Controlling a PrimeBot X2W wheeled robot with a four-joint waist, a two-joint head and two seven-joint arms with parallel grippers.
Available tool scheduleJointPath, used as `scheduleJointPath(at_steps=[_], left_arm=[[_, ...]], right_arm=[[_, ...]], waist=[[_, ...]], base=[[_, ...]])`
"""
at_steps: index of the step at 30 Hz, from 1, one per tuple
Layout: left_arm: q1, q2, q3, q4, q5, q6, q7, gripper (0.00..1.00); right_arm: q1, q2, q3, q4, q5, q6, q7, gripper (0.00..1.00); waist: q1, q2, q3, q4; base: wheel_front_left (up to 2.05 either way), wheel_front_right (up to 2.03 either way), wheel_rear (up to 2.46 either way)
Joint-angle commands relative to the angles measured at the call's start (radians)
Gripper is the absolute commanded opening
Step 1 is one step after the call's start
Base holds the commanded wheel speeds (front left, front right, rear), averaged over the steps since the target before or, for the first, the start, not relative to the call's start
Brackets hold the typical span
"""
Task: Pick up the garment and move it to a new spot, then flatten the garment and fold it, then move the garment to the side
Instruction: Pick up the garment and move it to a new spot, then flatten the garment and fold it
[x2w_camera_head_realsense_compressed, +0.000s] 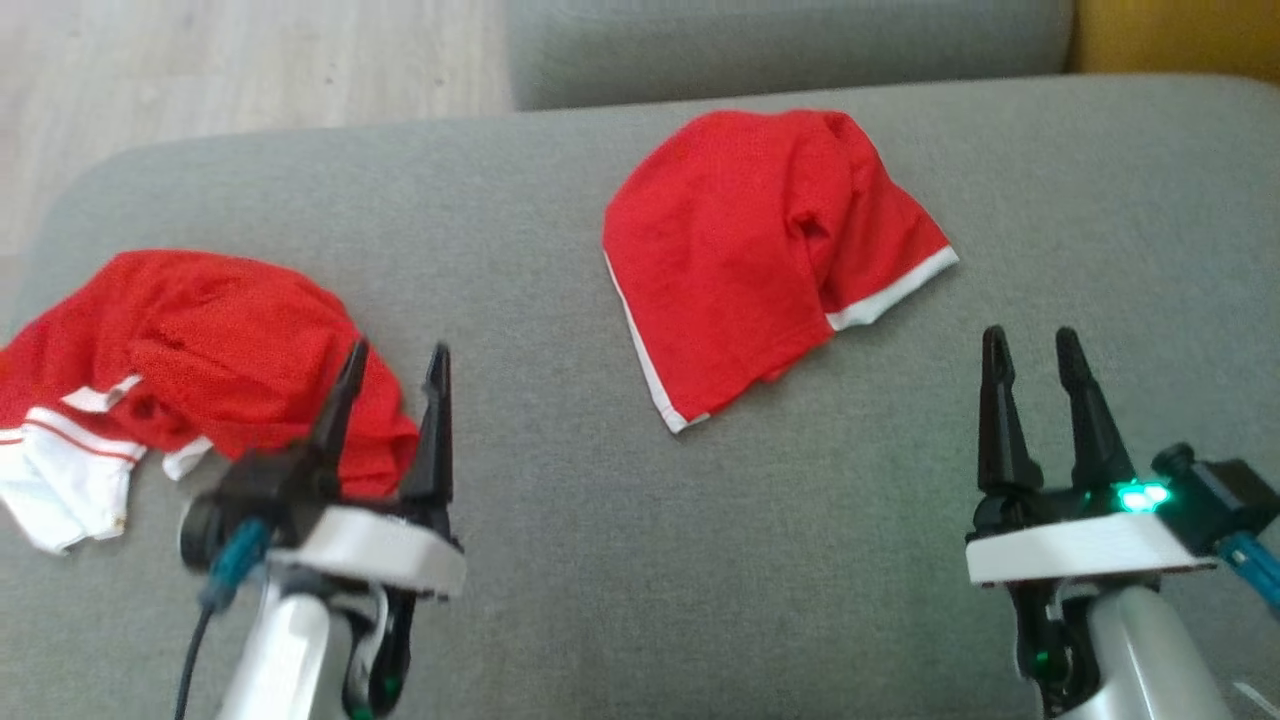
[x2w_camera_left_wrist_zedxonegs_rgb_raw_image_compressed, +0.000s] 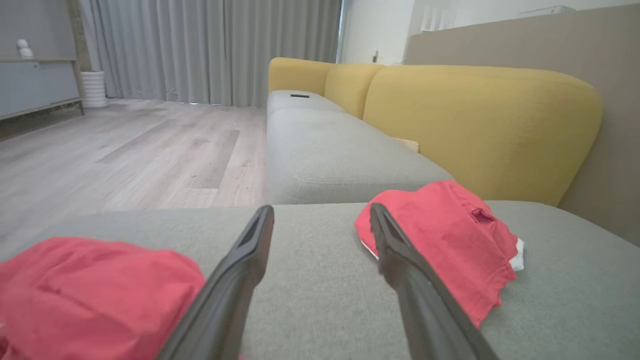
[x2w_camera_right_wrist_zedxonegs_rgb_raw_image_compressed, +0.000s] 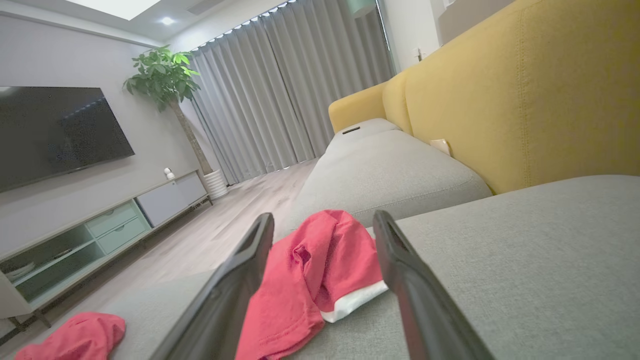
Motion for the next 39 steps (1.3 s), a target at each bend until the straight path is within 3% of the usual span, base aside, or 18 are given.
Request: scheduleJointPath(at_steps=[1,13,18,27,39], left_arm=[[-0.015,-0.006,0.055,-0.051,0.000,0.005,-0.006,1.00],[0.025,-0.041,0.099,-0.093,0.047,-0.056,-0.006,1.00],[0.008,-0.044,0.090,-0.094,0.050,-0.064,-0.006,1.00],[-0.023,-0.045,0.029,-0.084,0.002,-0.046,-0.006,1.00],[-0.050,-0.045,-0.019,-0.073,-0.025,-0.031,-0.006,1.00]], right_arm=[[-0.013,-0.004,0.026,-0.028,-0.007,-0.001,-0.006,1.00],[-0.018,-0.004,0.028,-0.039,-0.033,-0.001,-0.006,1.00],[-0.043,-0.004,0.121,-0.004,-0.131,-0.001,-0.006,1.00],[-0.166,-0.004,0.287,0.277,-0.241,-0.001,0.022,1.00],[-0.362,-0.004,0.320,0.600,-0.365,-0.001,0.032,1.00]], waist=[[0.0001,-0.0001,-0.014,0.010],[0.0001,-0.0001,0.009,0.023],[0.0001,-0.0001,0.037,0.042],[0.0001,-0.0001,0.079,0.117],[0.0001,-0.0001,0.128,0.219]], base=[[0.00,0.00,0.00],[0.00,0.00,0.00],[0.00,0.00,0.00],[0.00,0.00,0.00],[0.00,0.00,0.00]])
